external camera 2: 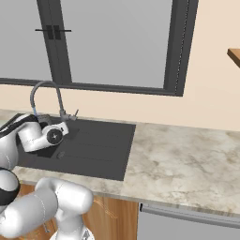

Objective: Turn on the sink faucet and place the jug under the water for a few seconds to fill it up.

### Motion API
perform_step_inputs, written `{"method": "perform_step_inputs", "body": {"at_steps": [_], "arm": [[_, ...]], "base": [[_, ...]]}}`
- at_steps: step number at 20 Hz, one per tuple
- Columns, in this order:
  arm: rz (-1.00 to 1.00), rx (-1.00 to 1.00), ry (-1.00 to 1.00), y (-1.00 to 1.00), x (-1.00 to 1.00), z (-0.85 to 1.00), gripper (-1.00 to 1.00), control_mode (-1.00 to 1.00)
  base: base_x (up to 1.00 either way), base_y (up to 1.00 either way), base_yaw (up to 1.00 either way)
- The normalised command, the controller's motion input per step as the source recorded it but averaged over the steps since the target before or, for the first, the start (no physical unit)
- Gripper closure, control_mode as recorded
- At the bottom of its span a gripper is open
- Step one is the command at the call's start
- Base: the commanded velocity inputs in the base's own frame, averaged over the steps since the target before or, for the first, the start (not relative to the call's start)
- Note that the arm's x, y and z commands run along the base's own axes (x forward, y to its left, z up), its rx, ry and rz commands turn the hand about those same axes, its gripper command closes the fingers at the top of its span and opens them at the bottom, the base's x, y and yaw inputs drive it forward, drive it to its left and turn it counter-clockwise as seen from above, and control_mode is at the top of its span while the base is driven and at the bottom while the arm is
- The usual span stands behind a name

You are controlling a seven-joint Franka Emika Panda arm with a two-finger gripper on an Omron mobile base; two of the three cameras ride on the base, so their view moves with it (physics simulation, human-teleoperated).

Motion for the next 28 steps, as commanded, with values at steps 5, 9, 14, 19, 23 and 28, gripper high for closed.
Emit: {"method": "perform_step_inputs", "body": {"at_steps": [5, 9, 14, 19, 23, 28], "arm": [[0.03, 0.00, 0.00, 0.02, 0.31, -0.18, 1.00, -1.00], [0.01, 0.00, 0.00, 0.12, 0.29, -0.10, 1.00, -1.00], [0.01, 0.00, 0.00, 0.15, 0.26, -0.10, 1.00, -1.00], [0.03, 0.00, 0.00, 0.03, -0.06, -0.03, 1.00, -1.00], [0.02, 0.00, 0.00, 0.06, -0.04, 0.00, 1.00, -1.00], [0.02, 0.00, 0.00, 0.00, 0.00, 0.00, 1.00, -1.00]], "base": [[0.00, 0.00, 0.00], [0.00, 0.00, 0.00], [0.00, 0.00, 0.00], [0.00, 0.00, 0.00], [0.00, 0.00, 0.00], [0.00, 0.00, 0.00]]}}
